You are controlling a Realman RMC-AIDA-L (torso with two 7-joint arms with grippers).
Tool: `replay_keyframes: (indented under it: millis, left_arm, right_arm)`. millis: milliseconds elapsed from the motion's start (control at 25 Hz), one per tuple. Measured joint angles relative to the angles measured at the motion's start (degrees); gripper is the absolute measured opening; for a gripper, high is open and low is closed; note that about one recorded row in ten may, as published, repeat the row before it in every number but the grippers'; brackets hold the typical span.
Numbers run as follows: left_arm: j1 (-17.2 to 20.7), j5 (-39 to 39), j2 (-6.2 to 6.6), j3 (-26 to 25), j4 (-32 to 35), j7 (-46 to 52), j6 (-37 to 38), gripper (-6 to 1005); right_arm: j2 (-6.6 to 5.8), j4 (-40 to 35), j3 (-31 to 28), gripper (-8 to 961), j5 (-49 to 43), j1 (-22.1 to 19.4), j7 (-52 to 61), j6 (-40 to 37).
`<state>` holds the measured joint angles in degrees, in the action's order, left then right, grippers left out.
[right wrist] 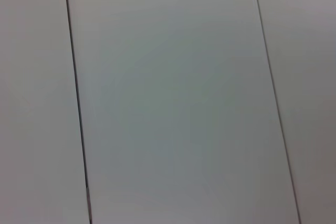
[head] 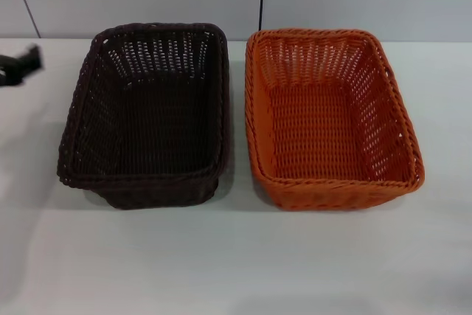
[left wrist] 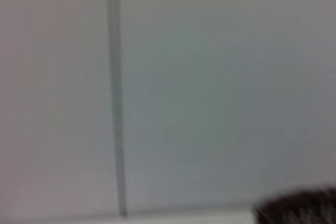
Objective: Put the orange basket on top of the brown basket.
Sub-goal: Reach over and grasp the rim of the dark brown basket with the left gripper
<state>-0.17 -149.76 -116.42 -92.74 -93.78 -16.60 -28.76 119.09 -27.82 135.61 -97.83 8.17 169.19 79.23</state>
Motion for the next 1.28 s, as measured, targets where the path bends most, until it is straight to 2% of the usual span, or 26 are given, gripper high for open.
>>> replay_keyframes:
  millis: [40,80,120,240,480,1280]
  left_arm:
    - [-2.6,0.0,-1.43,-2.5,-0.9,-2.6,-7.6,776]
    - [-2.6,0.0,-1.43,-2.5,-0.9,-2.6,-7.6,775]
    - [-4.6,0.0,-1.78,-3.5,-0.8,-3.5,-12.4,775]
    - [-6.8,-0.3,-1.69,-3.5,0.2,-3.6,-15.5,774]
    - [-8.1,-0.6,-1.71,-3.0,1.8,-3.7,-15.8,771]
    - [-15.0,-1.1,-1.72,-2.9,16.5,-3.7,-14.7,760]
  right_arm:
    - [0.0,0.2,0.0,767,0.0,0.2,0.0,-0.4]
    - [0.0,0.2,0.0,767,0.0,0.2,0.0,-0.4]
    - [0.0,0.2,0.0,767,0.0,0.4,0.0,-0.6]
    - [0.0,0.7,0.0,767,0.0,0.5,0.0,-1.3]
    - [0.02,1.0,0.0,767,0.1,0.3,0.0,-1.6]
    - [0.0,1.2,0.0,766,0.2,0.5,0.0,-2.5]
